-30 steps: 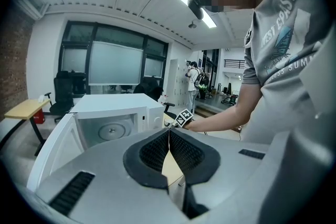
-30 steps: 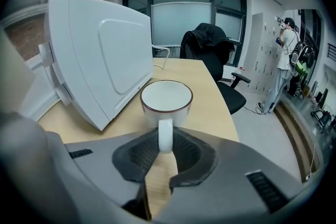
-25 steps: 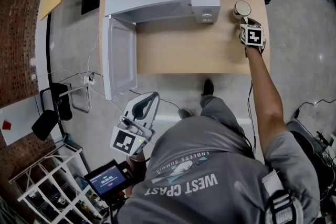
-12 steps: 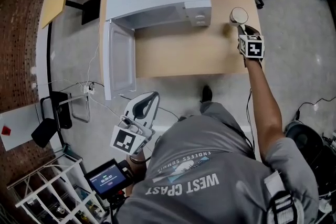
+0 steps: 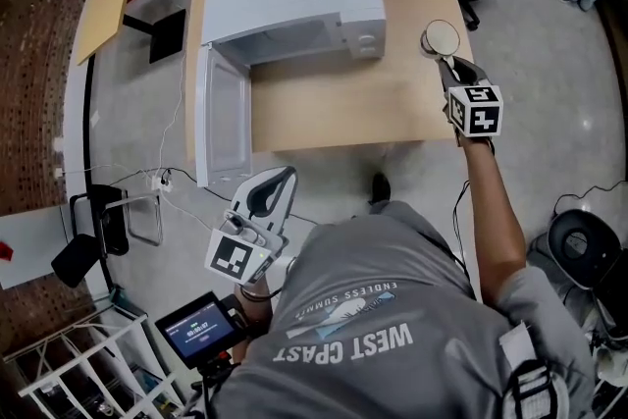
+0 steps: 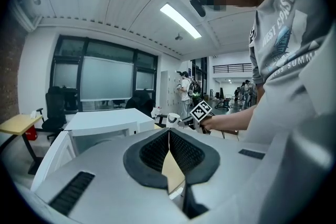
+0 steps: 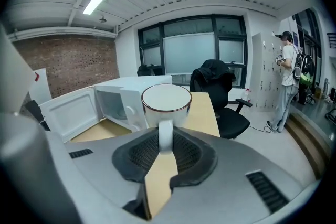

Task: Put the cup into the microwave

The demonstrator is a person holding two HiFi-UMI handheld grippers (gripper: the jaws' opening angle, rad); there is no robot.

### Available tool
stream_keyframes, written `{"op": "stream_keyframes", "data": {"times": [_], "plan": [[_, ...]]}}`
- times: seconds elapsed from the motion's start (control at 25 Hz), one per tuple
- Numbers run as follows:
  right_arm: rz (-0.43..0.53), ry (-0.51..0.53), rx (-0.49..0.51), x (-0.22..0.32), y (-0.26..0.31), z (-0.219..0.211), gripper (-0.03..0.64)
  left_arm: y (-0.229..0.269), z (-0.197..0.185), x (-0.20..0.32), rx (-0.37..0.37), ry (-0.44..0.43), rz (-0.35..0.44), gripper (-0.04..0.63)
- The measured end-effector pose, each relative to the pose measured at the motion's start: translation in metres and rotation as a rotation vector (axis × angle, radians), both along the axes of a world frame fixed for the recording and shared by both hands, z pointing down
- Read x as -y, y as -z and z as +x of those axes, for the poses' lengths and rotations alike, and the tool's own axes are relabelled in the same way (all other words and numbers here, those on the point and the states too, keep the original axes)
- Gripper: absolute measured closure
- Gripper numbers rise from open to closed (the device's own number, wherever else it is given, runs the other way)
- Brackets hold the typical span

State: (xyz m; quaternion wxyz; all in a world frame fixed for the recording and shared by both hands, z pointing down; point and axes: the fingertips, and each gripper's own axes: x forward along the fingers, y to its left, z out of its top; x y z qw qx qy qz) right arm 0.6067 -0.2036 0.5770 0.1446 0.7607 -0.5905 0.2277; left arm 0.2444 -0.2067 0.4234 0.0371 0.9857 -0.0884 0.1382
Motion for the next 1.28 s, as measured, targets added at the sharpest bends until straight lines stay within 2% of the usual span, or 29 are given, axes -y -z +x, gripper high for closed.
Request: {"op": "stream_keyframes", "data": {"times": [0.28,0.4,0.64,0.76,1.0,1.28], "plan": [[0.080,0.060,-0.031,-0.026,0.077,-0.064,0.545,0.016,-0.026,-0.010,-0.036,-0.058,0.025,0.574],[0.102,0.103,-0.042,-0.040,0.114,-0.095,0.545,0.029,-0.042,-0.013,-0.077,-0.060,0.031,0.574],[0.129,0.154,-0.069,-0.064,0.166,-0.177,0.545,0.033,-0.097,-0.008,-0.106,-0.069,-0.001,0.574],[0.161,0.185,-0.092,-0.063,0.188,-0.218,0.545,0.037,-0.120,-0.002,-0.147,-0.065,-0.005,0.574],[0.203,0.284,-0.114,-0.073,0.230,-0.292,0.545,0.036,-0.153,-0.010,-0.178,-0.078,-0.001,0.574],[0.259,0.341,-0.109,-0.069,0.268,-0.410,0.545,0.052,-0.231,0.005,-0.225,-0.121,0.019,0.574]]}}
